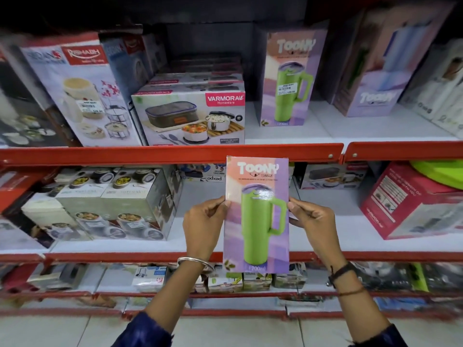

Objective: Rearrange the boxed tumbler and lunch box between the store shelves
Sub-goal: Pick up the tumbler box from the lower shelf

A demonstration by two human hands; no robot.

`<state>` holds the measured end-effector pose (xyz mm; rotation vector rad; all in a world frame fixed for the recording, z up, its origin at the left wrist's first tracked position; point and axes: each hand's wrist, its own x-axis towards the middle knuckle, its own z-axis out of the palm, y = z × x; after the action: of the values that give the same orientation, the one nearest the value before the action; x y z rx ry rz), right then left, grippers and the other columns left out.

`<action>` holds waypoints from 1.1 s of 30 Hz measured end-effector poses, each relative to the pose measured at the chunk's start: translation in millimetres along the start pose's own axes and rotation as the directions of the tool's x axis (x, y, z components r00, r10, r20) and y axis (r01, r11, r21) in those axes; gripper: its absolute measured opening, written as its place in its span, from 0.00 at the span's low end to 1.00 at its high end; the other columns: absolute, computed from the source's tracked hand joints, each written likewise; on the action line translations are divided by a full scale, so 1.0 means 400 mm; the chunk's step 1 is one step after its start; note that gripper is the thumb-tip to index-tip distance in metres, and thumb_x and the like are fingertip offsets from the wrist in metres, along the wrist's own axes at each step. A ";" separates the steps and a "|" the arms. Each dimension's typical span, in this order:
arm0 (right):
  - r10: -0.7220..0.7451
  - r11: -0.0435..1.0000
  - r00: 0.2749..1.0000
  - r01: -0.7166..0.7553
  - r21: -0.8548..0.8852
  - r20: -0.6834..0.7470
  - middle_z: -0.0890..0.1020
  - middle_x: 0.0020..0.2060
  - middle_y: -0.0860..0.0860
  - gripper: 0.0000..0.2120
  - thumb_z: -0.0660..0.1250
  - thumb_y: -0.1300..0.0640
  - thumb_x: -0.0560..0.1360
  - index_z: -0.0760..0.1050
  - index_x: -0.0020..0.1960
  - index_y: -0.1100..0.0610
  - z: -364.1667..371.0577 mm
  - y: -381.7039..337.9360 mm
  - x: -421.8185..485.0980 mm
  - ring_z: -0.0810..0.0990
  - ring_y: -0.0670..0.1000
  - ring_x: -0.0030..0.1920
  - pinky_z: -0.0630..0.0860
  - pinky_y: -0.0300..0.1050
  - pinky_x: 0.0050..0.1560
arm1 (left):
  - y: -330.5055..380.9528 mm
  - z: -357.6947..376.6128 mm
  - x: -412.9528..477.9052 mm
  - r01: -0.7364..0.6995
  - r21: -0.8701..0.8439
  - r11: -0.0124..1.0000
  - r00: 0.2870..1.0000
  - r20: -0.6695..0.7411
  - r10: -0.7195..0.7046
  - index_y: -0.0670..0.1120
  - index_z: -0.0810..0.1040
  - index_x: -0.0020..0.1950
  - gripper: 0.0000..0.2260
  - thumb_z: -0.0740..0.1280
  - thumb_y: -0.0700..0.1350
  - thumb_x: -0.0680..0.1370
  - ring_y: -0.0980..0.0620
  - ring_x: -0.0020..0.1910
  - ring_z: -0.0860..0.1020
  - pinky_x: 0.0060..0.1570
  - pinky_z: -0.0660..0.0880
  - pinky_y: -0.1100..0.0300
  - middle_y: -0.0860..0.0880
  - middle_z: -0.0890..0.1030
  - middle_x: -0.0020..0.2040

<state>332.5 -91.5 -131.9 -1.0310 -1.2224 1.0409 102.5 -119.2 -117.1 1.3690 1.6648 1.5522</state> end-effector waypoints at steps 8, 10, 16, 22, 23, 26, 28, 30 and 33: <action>0.002 1.000 1.000 -0.002 0.014 0.015 0.85 0.49 0.53 0.09 0.69 0.62 0.72 0.82 0.51 0.53 -0.014 -0.051 -0.020 0.85 0.50 0.48 0.82 0.42 0.42 | 0.048 -0.013 -0.010 0.018 0.006 1.000 0.999 0.040 -0.018 0.47 0.84 0.48 0.07 0.72 0.46 0.72 0.50 0.42 0.84 0.46 0.81 0.46 0.47 0.87 0.45; -0.011 1.000 0.999 0.010 0.006 0.033 0.86 0.44 0.47 0.09 0.70 0.61 0.71 0.83 0.49 0.52 -0.020 -0.075 -0.021 0.85 0.49 0.47 0.82 0.40 0.41 | 0.060 -0.017 -0.011 0.023 -0.020 1.000 0.998 0.057 -0.022 0.48 0.84 0.48 0.06 0.72 0.46 0.72 0.51 0.42 0.84 0.47 0.81 0.46 0.48 0.86 0.45; -0.149 0.989 0.987 0.149 0.006 0.056 0.86 0.41 0.43 0.10 0.71 0.57 0.67 0.84 0.44 0.44 -0.035 -0.191 0.008 0.85 0.45 0.41 0.81 0.37 0.38 | 0.144 -0.024 -0.012 -0.069 -0.142 0.987 0.998 0.002 0.070 0.53 0.83 0.47 0.06 0.73 0.47 0.71 0.54 0.41 0.84 0.48 0.81 0.46 0.51 0.86 0.43; -0.382 0.924 0.922 0.382 0.013 0.061 0.85 0.46 0.39 0.12 0.73 0.55 0.68 0.82 0.52 0.47 -0.043 -0.328 0.084 0.83 0.40 0.46 0.78 0.34 0.45 | 0.288 0.006 0.054 -0.336 -0.178 0.925 0.942 -0.083 0.327 0.52 0.83 0.54 0.10 0.71 0.42 0.74 0.66 0.45 0.81 0.51 0.79 0.61 0.55 0.84 0.49; -0.407 0.913 0.912 0.407 0.014 0.043 0.85 0.47 0.39 0.13 0.73 0.57 0.69 0.82 0.52 0.48 -0.045 -0.342 0.108 0.83 0.41 0.48 0.78 0.34 0.48 | 0.309 0.018 0.074 -0.390 -0.139 0.910 0.920 -0.098 0.380 0.47 0.82 0.56 0.11 0.70 0.41 0.74 0.70 0.45 0.79 0.51 0.76 0.69 0.55 0.83 0.50; -0.461 0.887 0.887 0.461 0.001 0.018 0.85 0.49 0.39 0.16 0.71 0.64 0.71 0.80 0.54 0.47 -0.051 -0.378 0.185 0.82 0.43 0.53 0.77 0.37 0.53 | 0.358 0.064 0.139 -0.433 -0.139 0.891 0.900 -0.110 0.421 0.41 0.78 0.61 0.15 0.69 0.39 0.75 0.69 0.50 0.77 0.53 0.71 0.77 0.53 0.80 0.55; -0.490 0.872 0.872 0.490 -0.011 -0.010 0.85 0.50 0.42 0.17 0.70 0.64 0.71 0.79 0.54 0.45 -0.053 -0.394 0.231 0.81 0.44 0.55 0.77 0.39 0.56 | 0.380 0.098 0.178 -0.431 -0.176 0.885 0.902 -0.106 0.418 0.41 0.75 0.64 0.16 0.68 0.38 0.76 0.64 0.54 0.78 0.56 0.72 0.74 0.53 0.79 0.56; -0.517 0.856 0.855 0.515 -0.041 -0.043 0.83 0.54 0.47 0.17 0.70 0.63 0.72 0.78 0.54 0.43 -0.053 -0.397 0.272 0.81 0.45 0.57 0.77 0.40 0.58 | 0.387 0.132 0.213 -0.460 -0.177 0.870 0.888 -0.119 0.445 0.41 0.75 0.65 0.17 0.67 0.37 0.76 0.60 0.55 0.78 0.57 0.73 0.71 0.51 0.80 0.57; -0.523 0.852 0.848 0.518 -0.068 -0.085 0.80 0.58 0.51 0.17 0.69 0.65 0.73 0.77 0.57 0.48 -0.058 -0.371 0.334 0.80 0.44 0.57 0.76 0.37 0.56 | 0.378 0.181 0.257 -0.493 -0.140 0.859 0.868 -0.141 0.476 0.40 0.75 0.64 0.16 0.67 0.36 0.76 0.62 0.54 0.77 0.53 0.70 0.78 0.47 0.80 0.58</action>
<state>371.3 5.7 39.8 -0.7070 -1.3449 0.5315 176.2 -17.7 34.5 1.7292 1.2506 2.0213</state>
